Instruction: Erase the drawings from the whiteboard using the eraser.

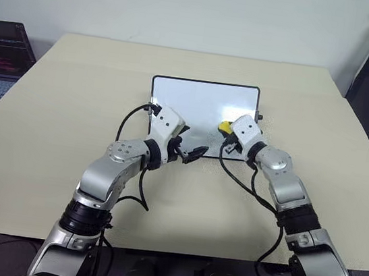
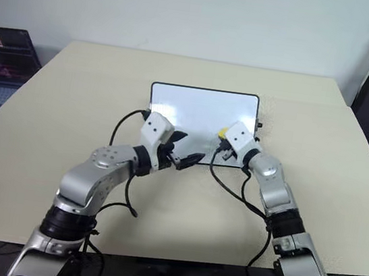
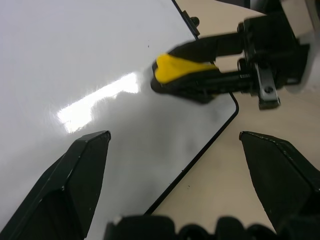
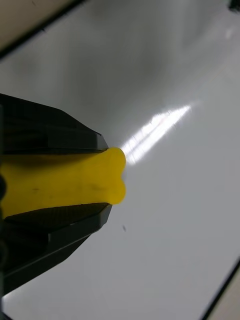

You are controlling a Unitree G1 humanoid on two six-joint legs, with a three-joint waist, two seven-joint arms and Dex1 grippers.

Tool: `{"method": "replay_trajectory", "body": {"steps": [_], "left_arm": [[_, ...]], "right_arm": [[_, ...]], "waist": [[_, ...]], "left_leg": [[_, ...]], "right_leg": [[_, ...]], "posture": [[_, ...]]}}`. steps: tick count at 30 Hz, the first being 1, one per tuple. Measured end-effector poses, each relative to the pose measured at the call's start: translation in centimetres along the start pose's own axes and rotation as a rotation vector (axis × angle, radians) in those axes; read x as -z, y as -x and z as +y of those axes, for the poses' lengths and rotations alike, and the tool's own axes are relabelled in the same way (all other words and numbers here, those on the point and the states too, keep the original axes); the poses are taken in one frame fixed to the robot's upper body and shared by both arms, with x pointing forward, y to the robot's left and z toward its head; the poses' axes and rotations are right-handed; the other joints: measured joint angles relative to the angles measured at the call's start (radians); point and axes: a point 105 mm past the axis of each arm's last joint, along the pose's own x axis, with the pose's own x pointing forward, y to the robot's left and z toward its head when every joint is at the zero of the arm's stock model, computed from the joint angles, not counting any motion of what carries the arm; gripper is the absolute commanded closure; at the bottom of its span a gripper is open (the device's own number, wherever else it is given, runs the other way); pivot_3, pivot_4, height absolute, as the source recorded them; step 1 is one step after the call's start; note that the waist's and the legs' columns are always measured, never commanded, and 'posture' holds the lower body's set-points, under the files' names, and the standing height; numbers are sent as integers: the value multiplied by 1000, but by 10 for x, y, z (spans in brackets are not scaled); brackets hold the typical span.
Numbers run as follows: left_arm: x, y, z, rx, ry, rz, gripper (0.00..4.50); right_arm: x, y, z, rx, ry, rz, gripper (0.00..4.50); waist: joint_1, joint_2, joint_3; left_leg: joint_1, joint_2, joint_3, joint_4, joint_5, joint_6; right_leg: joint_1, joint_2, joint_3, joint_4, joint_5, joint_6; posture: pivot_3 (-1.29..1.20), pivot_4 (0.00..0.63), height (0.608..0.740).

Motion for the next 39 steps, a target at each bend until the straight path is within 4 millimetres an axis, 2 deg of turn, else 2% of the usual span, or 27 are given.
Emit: {"method": "replay_trajectory", "body": {"steps": [4,8,10,14,18,20,25,30,39], "left_arm": [[-1,1,0,0,1,-5,0],[-3,1,-1,2,-3,-11,0],[-3,1,-1,5,-2,-13,0],[-3,1,-2,5,1,-10,0],[-2,1,-2,5,5,-4,0],[-1,1,-2,4,7,-3,0],[-1,1,-2,4,8,-2,0],[1,3,-3,4,11,0,0],[2,3,-4,5,11,0,0]], "right_arm": [[9,2,15,-59,-12,48,3515],[1,-2,12,-22,-17,21,3515],[-9,-6,4,31,-21,-8,3515],[-27,-6,-22,145,-14,-64,3515],[-45,-7,-32,197,2,-125,3515],[-48,-8,-36,214,6,-129,3515],[-41,-8,-39,235,-5,-102,3515],[-31,1,-41,251,-79,-64,3515],[-20,9,-16,140,-141,2,3515]], "waist": [[-2,0,1],[-5,0,2],[-6,0,4],[0,0,4],[0,0,4],[1,0,4],[5,0,4],[16,0,4],[11,0,4]], "left_leg": [[11,0,1,-1,0,0],[12,0,2,-1,0,0],[11,0,2,-1,0,0],[-5,0,0,-1,0,0],[-23,1,1,-1,2,-3],[-23,1,2,-2,2,-3],[-21,0,1,-1,0,0],[-20,0,-1,0,0,0],[-18,0,0,-1,0,0]], "right_leg": [[10,0,2,-3,-3,5],[12,1,3,-3,-3,5],[10,1,3,-3,-3,5],[-4,1,1,-3,1,1],[-21,0,1,-4,1,1],[-21,0,1,-6,1,1],[-17,-1,0,-6,1,1],[-16,-1,-1,-6,1,1],[-16,0,0,-5,1,1]], "posture": [[0,150,740],[0,150,740],[0,150,740],[0,150,740],[0,150,740],[0,150,740],[0,150,740],[0,150,740],[0,150,740]]}}
